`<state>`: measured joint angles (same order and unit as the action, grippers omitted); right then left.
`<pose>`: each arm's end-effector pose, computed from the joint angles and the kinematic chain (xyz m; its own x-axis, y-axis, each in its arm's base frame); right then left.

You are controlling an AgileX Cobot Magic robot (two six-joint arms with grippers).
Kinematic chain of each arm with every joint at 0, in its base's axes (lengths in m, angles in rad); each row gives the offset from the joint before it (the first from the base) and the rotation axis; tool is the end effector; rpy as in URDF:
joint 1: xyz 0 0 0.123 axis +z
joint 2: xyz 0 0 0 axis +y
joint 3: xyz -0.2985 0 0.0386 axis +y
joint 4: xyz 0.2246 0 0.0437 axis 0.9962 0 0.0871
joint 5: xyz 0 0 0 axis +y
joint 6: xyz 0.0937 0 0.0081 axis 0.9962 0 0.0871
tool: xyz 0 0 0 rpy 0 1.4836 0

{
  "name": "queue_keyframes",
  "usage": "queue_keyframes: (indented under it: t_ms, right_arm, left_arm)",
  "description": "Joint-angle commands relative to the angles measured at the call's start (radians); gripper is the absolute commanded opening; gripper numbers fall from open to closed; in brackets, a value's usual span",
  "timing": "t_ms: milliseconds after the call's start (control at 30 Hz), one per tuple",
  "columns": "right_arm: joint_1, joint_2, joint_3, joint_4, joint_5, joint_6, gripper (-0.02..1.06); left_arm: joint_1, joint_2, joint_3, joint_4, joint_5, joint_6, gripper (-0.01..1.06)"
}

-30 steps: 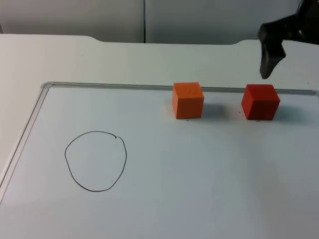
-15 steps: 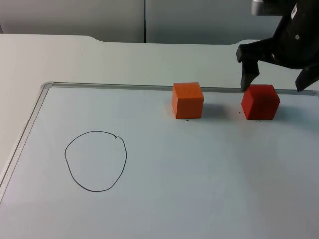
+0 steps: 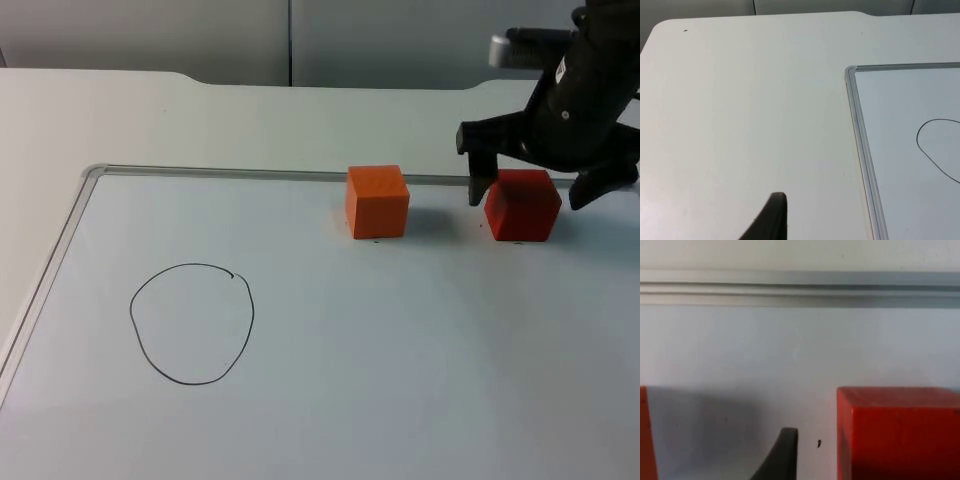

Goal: Pick up one cube with the left hand and another cube with the right hand. First place the cube in the right hand at the target position, then stack the cube in the left hand on top.

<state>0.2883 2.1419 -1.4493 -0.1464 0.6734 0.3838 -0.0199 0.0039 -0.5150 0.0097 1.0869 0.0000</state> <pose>0.4070 0.1118 0.1539 -0.9522 -0.0063 -0.3055 -0.0047 1.0000 -0.0060 -0.0408 0.0016 0.2665 -0.4692 0.0139 -0.8830 0.0144 0.9999 0.0080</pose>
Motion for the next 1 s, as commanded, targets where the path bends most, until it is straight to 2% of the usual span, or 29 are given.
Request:
queue_keyframes:
  t_ms: [0,133,167,200,233,267,333,433,500,667,767,833,967]
  right_arm:
    - [0.003,0.011,-0.009,-0.015,-0.016,0.009,0.87]
    - [0.003,0.017,-0.009,-0.015,-0.025,0.009,0.8]
    - [0.003,0.017,-0.009,-0.015,-0.028,0.009,0.73]
    - [0.003,0.017,-0.009,-0.015,-0.03,0.009,0.67]
    - [0.003,0.017,-0.009,-0.015,-0.037,0.009,0.54]
    - [0.003,0.017,-0.009,-0.015,-0.037,0.009,0.54]
    - [0.003,0.017,-0.009,-0.015,-0.045,0.009,0.37]
    - [0.003,0.01,-0.009,-0.015,-0.045,0.009,0.04]
    - [0.003,-0.001,-0.009,-0.015,-0.045,0.0,0.0]
    - [0.003,-0.102,-0.009,-0.065,-0.041,-0.001,0.0]
    - [0.003,-0.245,-0.009,-0.135,-0.015,-0.016,0.0]
    - [0.003,-0.306,-0.009,-0.14,-0.002,-0.037,0.0]
    - [0.003,-0.564,-0.009,-0.138,0.014,-0.132,0.0]
  left_arm:
    - [0.004,-0.004,0.003,-0.003,-0.009,0.005,1.05]
    - [0.002,-0.004,0.003,-0.003,-0.009,0.005,1.05]
    - [0.0,-0.004,0.003,-0.003,-0.009,0.005,1.05]
    - [0.0,-0.004,0.003,-0.003,-0.009,0.005,1.05]
    - [0.0,-0.004,0.003,-0.003,-0.009,0.005,1.05]
    - [0.0,-0.004,0.003,-0.003,-0.009,0.005,1.05]
    - [0.0,-0.004,0.003,-0.003,-0.009,0.005,1.05]
    - [0.0,-0.004,0.003,-0.003,-0.009,0.005,1.05]
    - [0.0,-0.004,0.003,-0.003,-0.009,0.005,1.05]
    - [0.0,-0.004,0.003,-0.003,-0.009,0.005,1.05]
    - [0.0,-0.004,0.003,-0.003,-0.009,0.005,1.05]
    - [0.0,-0.004,0.003,-0.003,-0.009,0.005,1.05]
    - [0.0,-0.004,0.003,-0.003,-0.009,0.005,1.05]
